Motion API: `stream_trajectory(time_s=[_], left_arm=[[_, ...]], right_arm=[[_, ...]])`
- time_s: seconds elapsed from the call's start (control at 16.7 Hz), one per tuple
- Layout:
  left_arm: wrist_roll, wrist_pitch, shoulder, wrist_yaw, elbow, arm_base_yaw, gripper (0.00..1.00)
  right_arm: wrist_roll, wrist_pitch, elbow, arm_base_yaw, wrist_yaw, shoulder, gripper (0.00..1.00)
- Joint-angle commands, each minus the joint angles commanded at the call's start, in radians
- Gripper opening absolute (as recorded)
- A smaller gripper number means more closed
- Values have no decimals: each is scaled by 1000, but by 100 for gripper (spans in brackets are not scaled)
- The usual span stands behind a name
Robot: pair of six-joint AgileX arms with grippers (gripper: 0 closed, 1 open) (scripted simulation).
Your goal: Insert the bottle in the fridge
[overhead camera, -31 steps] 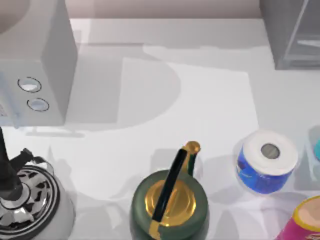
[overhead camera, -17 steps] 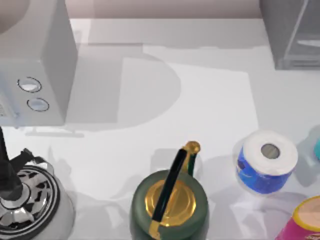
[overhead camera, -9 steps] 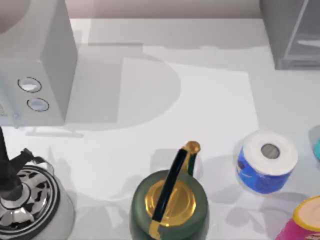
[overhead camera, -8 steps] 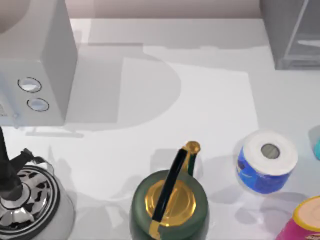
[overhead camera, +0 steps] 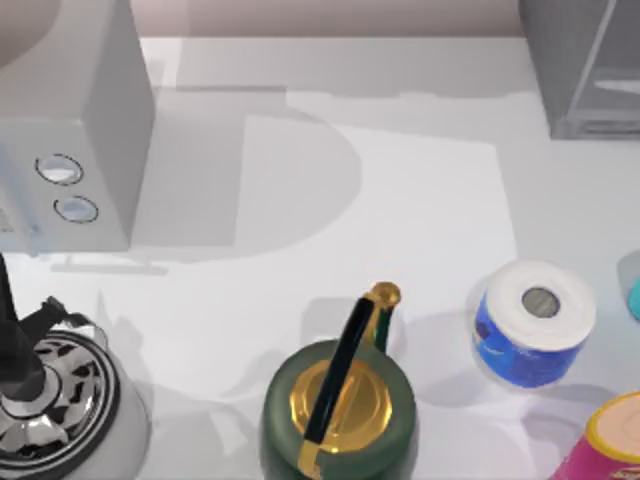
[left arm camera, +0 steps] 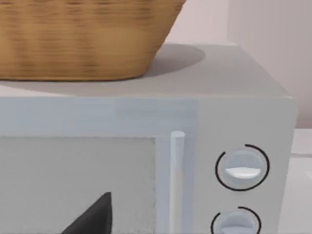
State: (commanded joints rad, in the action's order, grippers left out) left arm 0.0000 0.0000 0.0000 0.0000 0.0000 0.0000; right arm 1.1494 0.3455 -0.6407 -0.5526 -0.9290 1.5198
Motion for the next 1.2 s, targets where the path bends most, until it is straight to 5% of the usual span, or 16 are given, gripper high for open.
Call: stream_trajectory(time_s=[0.48, 0.9, 1.2], left_arm=[[0, 0, 0, 0, 0, 0, 100], [0, 0, 0, 0, 0, 0, 100], [0, 0, 0, 0, 0, 0, 100]], right_arm=[[-56, -75, 35, 34, 11, -7, 100], [-239, -381, 61, 160, 68, 115, 100], [-280, -429, 61, 190, 85, 151, 100]])
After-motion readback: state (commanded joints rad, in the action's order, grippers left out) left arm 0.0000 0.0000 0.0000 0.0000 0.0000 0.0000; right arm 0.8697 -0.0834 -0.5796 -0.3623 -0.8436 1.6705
